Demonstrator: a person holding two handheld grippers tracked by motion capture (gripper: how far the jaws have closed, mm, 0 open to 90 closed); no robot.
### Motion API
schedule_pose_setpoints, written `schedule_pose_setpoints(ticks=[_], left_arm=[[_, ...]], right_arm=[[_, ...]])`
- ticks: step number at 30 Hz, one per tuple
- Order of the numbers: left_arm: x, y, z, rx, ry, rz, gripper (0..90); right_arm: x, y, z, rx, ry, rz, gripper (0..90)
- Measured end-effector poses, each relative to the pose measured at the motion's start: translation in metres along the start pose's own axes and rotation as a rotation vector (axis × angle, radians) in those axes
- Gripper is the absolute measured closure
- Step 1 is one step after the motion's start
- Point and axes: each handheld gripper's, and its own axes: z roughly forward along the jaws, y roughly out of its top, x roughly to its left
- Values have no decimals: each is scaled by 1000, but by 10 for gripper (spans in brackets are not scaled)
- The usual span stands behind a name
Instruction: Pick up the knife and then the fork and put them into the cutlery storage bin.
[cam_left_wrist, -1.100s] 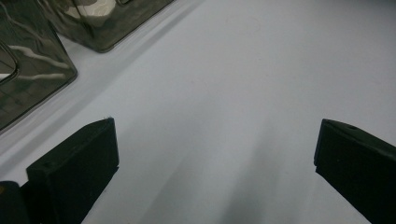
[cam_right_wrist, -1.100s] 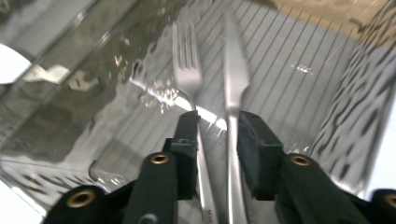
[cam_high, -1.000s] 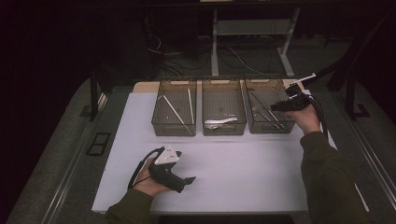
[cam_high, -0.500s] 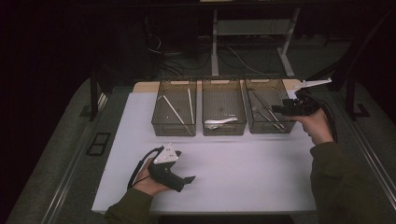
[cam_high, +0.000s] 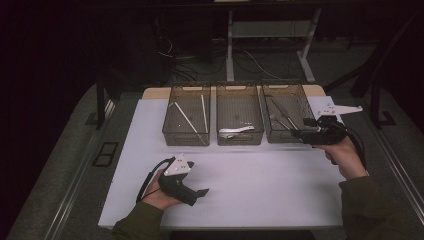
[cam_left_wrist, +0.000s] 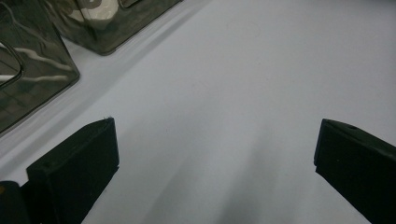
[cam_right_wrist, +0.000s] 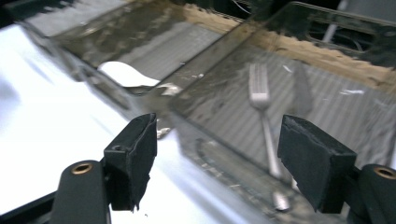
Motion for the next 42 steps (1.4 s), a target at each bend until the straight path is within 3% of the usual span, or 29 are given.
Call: schedule_pose_setpoints(ticks=[6,11,24,33,42], left_arm=[[0,0,0,4,-1,8,0],[0,0,0,0,-3,5,0],[1,0,-2,-8,0,3,0],[1,0,-3,-17,-1,-1,0],[1,0,-4,-19,-1,-1,0]], right_arm=[[14,-12,-8,-30,47,13,248],[23,-23,-11,-34,55,8,211],[49,-61,-11,-8,85,-39,183],[63,-81,-16,-19,95,-31,182],[76,-97,-20,9,113,-48,171]])
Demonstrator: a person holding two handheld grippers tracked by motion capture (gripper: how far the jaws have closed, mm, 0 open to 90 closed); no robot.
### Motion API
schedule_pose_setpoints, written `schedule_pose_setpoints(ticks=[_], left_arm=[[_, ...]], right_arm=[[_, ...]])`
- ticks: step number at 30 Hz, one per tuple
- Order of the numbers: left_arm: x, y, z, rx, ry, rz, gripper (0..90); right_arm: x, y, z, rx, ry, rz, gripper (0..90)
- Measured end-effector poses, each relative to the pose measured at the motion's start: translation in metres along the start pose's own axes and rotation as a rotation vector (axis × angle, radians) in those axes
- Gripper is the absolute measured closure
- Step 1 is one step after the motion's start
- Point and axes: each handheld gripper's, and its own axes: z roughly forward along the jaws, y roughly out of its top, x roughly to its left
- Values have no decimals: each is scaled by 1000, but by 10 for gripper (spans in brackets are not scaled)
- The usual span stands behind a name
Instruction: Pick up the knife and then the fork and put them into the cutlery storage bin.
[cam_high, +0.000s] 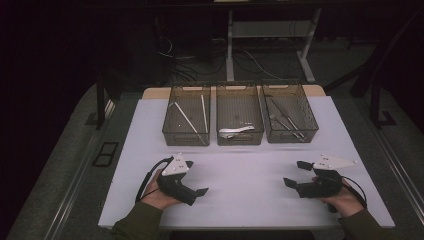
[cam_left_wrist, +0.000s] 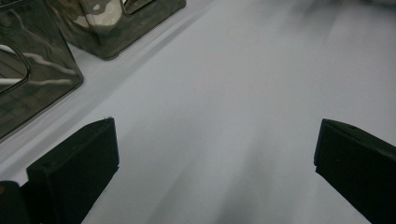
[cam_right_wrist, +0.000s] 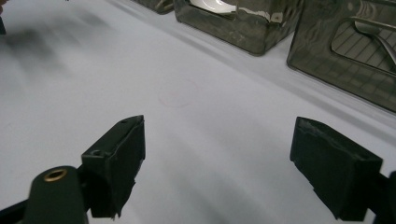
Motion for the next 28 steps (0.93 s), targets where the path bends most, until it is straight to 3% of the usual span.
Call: schedule_pose_setpoints(ticks=[10,28], left_arm=[[0,0,0,1,-1,2,0],[-1,0,1,4,0,1,0]], right_arm=[[3,-11,-4,23,-16,11,137],[6,-9,-2,23,-13,-6,137]])
